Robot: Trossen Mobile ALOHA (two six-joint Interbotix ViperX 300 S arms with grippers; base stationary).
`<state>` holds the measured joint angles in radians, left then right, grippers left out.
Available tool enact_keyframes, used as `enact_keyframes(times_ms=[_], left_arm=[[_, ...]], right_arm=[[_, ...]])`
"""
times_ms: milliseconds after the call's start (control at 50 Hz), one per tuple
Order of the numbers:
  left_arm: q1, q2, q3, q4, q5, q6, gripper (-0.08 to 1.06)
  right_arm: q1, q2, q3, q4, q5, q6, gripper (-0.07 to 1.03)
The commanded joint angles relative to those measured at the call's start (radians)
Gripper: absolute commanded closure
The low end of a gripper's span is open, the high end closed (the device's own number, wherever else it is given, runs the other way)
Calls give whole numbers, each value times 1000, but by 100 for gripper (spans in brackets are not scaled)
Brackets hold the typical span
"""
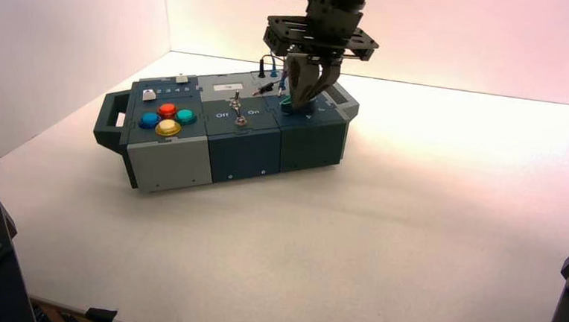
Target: Turn the knob to position 1.
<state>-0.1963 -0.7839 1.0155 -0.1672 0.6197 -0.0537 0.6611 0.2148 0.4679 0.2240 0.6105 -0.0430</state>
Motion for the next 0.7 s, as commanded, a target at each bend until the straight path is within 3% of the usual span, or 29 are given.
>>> enact_keyframes(times_ms=[20, 700], left_arm=[[8, 0, -12, 0, -3, 0, 85], [8, -2, -8, 0, -3, -2, 85]], right_arm=[[-3, -3, -40, 0, 0, -3, 99], [-3, 66, -152, -5, 25, -9, 99]])
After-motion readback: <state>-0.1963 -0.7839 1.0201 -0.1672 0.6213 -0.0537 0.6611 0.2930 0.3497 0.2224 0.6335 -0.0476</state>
